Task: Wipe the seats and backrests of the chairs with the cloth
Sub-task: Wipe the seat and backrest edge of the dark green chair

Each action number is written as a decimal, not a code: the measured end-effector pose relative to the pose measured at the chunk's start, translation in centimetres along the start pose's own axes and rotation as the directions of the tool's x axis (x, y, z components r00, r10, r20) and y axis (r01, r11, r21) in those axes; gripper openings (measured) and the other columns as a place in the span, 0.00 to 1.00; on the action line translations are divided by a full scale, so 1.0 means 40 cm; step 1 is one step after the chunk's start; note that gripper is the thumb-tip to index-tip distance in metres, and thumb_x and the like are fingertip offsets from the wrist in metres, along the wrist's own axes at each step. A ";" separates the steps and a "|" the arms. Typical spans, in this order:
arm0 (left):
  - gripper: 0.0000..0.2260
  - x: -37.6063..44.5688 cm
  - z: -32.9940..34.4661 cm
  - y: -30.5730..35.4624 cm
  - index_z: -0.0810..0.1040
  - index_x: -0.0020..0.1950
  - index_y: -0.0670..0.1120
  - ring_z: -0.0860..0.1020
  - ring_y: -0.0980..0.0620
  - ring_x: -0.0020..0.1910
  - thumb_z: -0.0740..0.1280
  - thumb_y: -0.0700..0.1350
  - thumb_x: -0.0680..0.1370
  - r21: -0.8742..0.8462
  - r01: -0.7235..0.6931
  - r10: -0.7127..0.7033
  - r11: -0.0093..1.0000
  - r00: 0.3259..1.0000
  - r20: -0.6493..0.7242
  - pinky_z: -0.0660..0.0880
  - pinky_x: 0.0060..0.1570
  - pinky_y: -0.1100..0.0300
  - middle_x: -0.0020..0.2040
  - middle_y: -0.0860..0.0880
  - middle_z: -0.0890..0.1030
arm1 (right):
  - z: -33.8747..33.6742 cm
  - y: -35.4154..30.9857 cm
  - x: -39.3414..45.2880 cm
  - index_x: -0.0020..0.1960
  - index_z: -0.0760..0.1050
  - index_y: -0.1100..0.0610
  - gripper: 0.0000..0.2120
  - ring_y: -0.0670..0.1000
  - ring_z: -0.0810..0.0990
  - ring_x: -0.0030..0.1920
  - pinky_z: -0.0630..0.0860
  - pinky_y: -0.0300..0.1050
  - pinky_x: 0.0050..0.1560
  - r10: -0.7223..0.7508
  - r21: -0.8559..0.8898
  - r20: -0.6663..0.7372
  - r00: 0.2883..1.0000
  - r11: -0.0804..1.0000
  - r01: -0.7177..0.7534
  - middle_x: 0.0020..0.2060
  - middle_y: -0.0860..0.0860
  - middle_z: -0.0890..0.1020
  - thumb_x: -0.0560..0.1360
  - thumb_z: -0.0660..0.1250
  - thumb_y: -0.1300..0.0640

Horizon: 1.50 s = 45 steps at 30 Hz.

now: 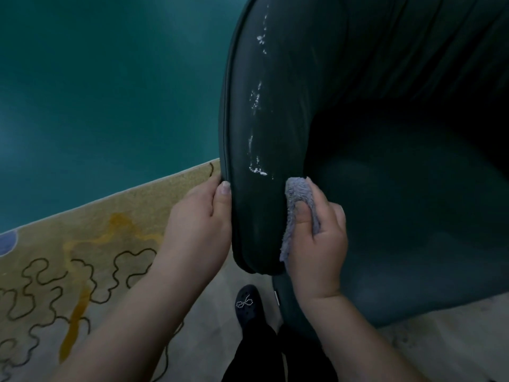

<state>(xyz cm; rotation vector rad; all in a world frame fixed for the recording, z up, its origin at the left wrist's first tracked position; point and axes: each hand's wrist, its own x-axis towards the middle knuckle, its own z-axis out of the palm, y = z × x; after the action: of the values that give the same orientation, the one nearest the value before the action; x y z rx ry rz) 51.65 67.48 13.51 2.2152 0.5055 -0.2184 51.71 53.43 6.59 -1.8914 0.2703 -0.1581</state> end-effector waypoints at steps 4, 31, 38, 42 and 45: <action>0.13 -0.003 0.008 0.002 0.72 0.65 0.58 0.76 0.63 0.50 0.56 0.53 0.81 0.029 -0.022 0.023 0.999 1.000 -0.006 0.77 0.50 0.58 0.50 0.63 0.77 | 0.019 -0.052 0.005 0.68 0.71 0.47 0.19 0.41 0.74 0.48 0.70 0.26 0.51 -0.270 -0.029 0.131 0.954 0.961 0.276 0.49 0.44 0.69 0.79 0.60 0.45; 0.31 0.008 0.024 0.006 0.45 0.79 0.60 0.73 0.53 0.65 0.58 0.53 0.80 0.135 -0.088 0.088 0.987 0.996 0.003 0.71 0.64 0.55 0.73 0.52 0.69 | 0.028 -0.095 0.207 0.67 0.74 0.49 0.17 0.43 0.74 0.47 0.73 0.34 0.53 -0.180 -0.114 0.192 0.965 0.972 0.204 0.49 0.49 0.72 0.78 0.64 0.52; 0.30 0.094 -0.028 0.009 0.48 0.79 0.59 0.76 0.50 0.61 0.54 0.54 0.79 0.063 -0.175 0.171 0.983 0.983 0.068 0.74 0.61 0.50 0.71 0.54 0.72 | 0.050 -0.069 0.170 0.66 0.74 0.46 0.20 0.46 0.76 0.46 0.70 0.29 0.50 -0.193 -0.135 0.147 0.970 0.968 0.213 0.47 0.50 0.73 0.74 0.69 0.51; 0.31 0.173 -0.063 0.002 0.45 0.78 0.63 0.77 0.49 0.57 0.56 0.55 0.78 0.106 -0.256 0.240 0.961 0.960 0.145 0.72 0.51 0.59 0.70 0.53 0.73 | 0.077 -0.101 0.171 0.64 0.74 0.44 0.16 0.35 0.75 0.53 0.67 0.22 0.54 -0.089 0.006 0.016 0.996 0.996 0.089 0.49 0.49 0.75 0.76 0.67 0.51; 0.33 0.229 -0.087 -0.004 0.46 0.77 0.64 0.79 0.50 0.47 0.56 0.59 0.74 0.120 -0.301 0.270 0.946 0.938 0.218 0.70 0.43 0.62 0.64 0.50 0.78 | 0.131 -0.152 0.179 0.64 0.74 0.42 0.17 0.40 0.77 0.46 0.71 0.27 0.47 -0.214 -0.047 0.097 0.972 0.975 0.219 0.46 0.45 0.72 0.76 0.66 0.47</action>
<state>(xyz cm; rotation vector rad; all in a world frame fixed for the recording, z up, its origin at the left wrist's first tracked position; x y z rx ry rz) 59.80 72.85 12.68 2.3506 0.0539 -0.3287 60.54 58.23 10.44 -1.9768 0.0052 -0.2122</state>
